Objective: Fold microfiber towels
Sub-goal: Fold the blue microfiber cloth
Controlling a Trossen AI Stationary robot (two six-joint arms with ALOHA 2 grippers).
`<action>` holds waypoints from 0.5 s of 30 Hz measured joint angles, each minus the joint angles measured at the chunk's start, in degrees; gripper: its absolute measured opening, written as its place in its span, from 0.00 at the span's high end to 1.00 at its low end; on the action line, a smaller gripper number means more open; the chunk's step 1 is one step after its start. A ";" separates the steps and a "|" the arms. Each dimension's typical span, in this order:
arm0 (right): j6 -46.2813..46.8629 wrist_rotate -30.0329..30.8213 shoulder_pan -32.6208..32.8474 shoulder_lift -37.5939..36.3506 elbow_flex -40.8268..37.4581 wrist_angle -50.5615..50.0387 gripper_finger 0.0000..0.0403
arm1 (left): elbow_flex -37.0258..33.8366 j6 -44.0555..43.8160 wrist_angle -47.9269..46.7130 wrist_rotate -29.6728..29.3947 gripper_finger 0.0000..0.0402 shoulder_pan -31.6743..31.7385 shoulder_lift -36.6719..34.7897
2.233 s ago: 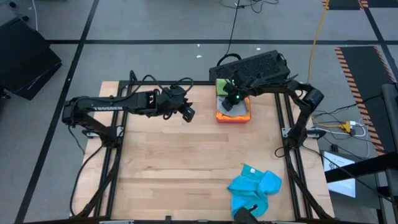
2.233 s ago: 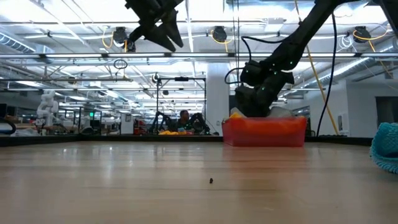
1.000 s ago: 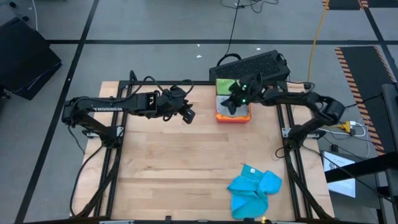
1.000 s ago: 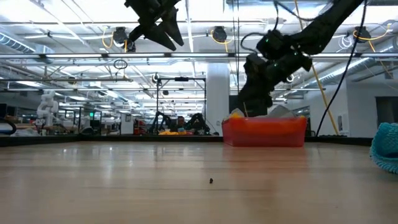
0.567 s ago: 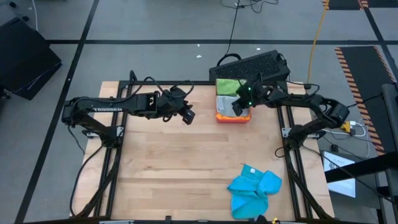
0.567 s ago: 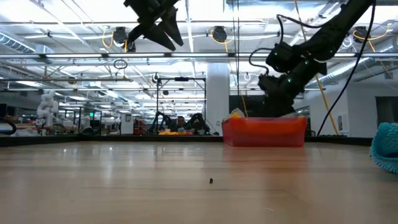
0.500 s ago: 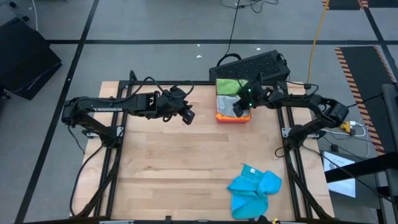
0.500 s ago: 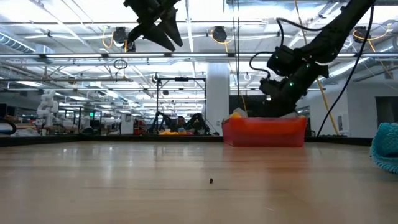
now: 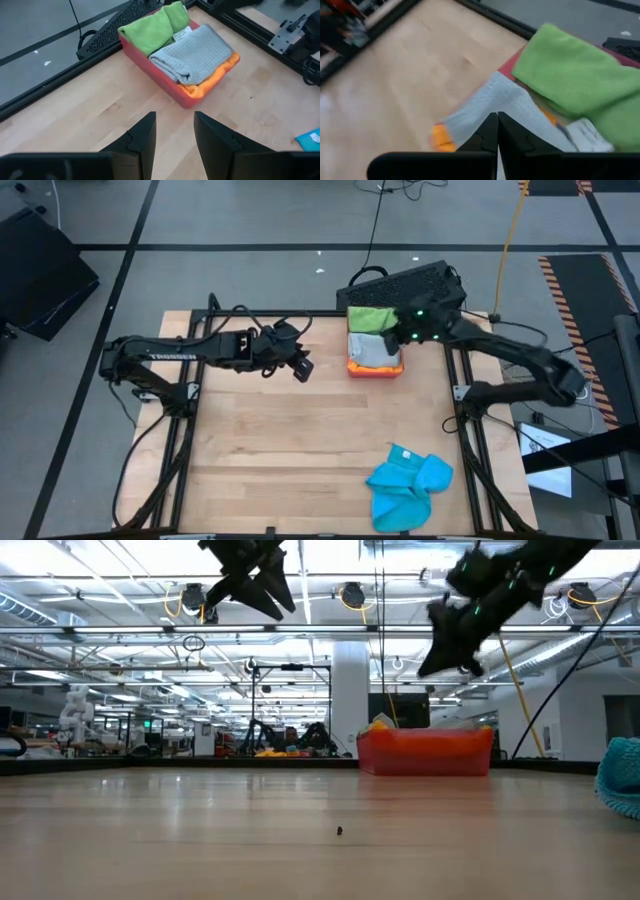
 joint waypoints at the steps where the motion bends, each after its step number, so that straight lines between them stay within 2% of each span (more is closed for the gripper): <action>1: 1.23 -0.23 0.51 -2.14 1.75 -4.03 1.00 | 0.00 -0.03 0.08 0.02 0.67 -0.18 0.00; 5: 6.86 -4.03 4.48 -8.69 10.03 -20.22 1.00 | -0.02 -0.16 1.77 0.46 0.67 -1.25 0.00; 8: 11.28 -4.41 10.02 -11.27 17.39 -31.97 1.00 | 0.00 -0.18 2.84 0.50 0.67 -2.33 0.02; 15: 22.87 -2.58 29.97 -12.06 29.19 -53.78 0.95 | 0.00 -1.08 2.90 0.52 0.67 -5.33 0.04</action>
